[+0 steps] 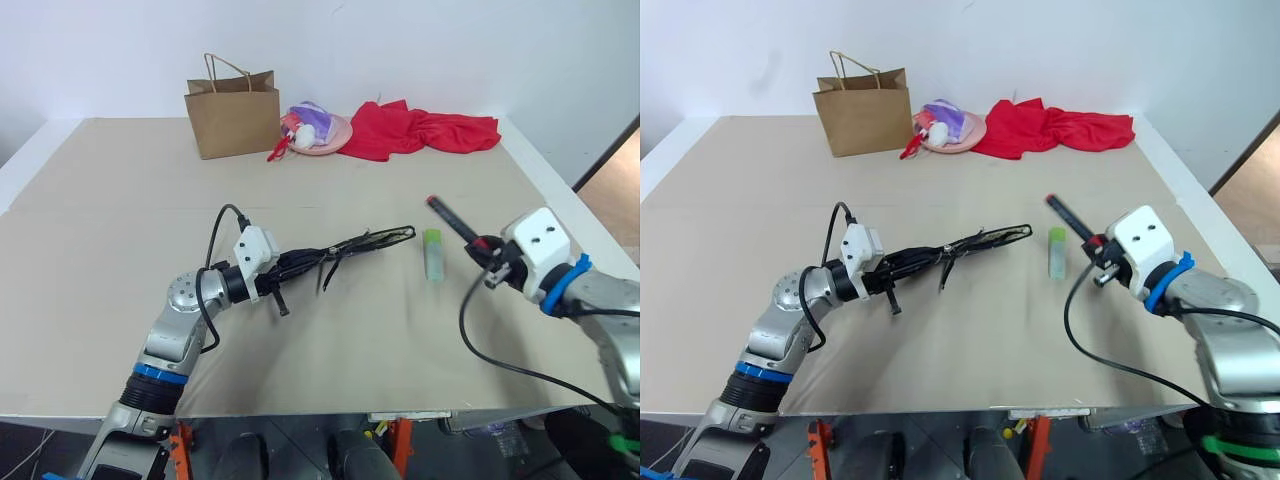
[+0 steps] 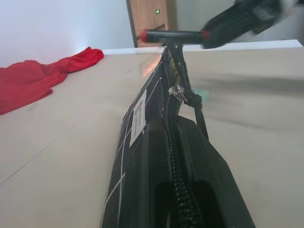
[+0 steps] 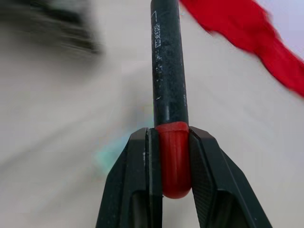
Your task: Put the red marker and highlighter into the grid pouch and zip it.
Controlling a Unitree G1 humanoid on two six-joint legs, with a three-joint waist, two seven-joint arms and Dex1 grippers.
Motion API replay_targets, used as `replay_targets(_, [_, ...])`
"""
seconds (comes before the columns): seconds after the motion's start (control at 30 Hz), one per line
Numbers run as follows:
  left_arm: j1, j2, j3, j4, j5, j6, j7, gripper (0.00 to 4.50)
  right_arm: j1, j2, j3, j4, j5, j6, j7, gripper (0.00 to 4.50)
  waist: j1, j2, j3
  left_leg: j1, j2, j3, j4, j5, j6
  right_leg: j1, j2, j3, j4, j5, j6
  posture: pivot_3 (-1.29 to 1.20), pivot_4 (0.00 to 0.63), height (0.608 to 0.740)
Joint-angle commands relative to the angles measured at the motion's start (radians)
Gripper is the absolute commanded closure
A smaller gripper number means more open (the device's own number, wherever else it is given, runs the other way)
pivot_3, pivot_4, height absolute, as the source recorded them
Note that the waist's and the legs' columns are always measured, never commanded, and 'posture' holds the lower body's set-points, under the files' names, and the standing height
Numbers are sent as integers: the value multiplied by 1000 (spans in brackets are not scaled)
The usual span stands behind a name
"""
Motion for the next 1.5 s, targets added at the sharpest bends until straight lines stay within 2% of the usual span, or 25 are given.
replay_targets(0.03, [-18, -3, 6, -20, -12, -14, -5, 4500, 20, -76, -26, 15, -39, -110, 93, 4004, -1, 0, 0, 0, 0, 1, 1, -1, -1, 0, 0, 1, 0, 0, 0, 0, 150, 740])
replay_targets(0.23, [-13, -8, 1, -26, -12, -13, -7, 4500, -23, -138, -37, 22, -32, -150, 170, 4004, -5, 0, 1, 1, 0, 4, 1, -1, -1, 0, 0, 4, 0, 1, 1, 0, 150, 740])
replay_targets(0.4, [-5, -7, 0, -34, -11, -12, -8, 4500, -77, -139, -63, 86, -22, -182, 187, 4004, -4, 0, 1, 1, 0, 4, 2, 0, -1, 0, 0, 4, 0, 2, 0, 0, 150, 740])
replay_targets(1.0, [4, 0, -2, -41, -12, -12, -16, 4500, -169, -235, -96, 20, 47, -153, 323, 4004, -3, 0, 1, 1, 0, 5, 2, -1, -1, 0, 0, 4, 1, 1, 0, 0, 150, 740])
replay_targets(1.27, [5, 0, -4, -42, -11, -13, -17, 4500, -169, -217, 22, -30, 1, -162, 321, 4004, -3, 0, 1, 1, 0, 5, 2, -1, -1, 0, 0, 4, 1, 1, 0, 0, 150, 740])
replay_targets(1.5, [2, 0, -8, -46, -11, -11, -14, 4500, -191, -210, 97, 19, -58, -202, 323, 4004, -3, 0, 0, 1, 0, 4, 2, -1, -1, 0, 0, 4, 1, 2, 0, 0, 150, 740])
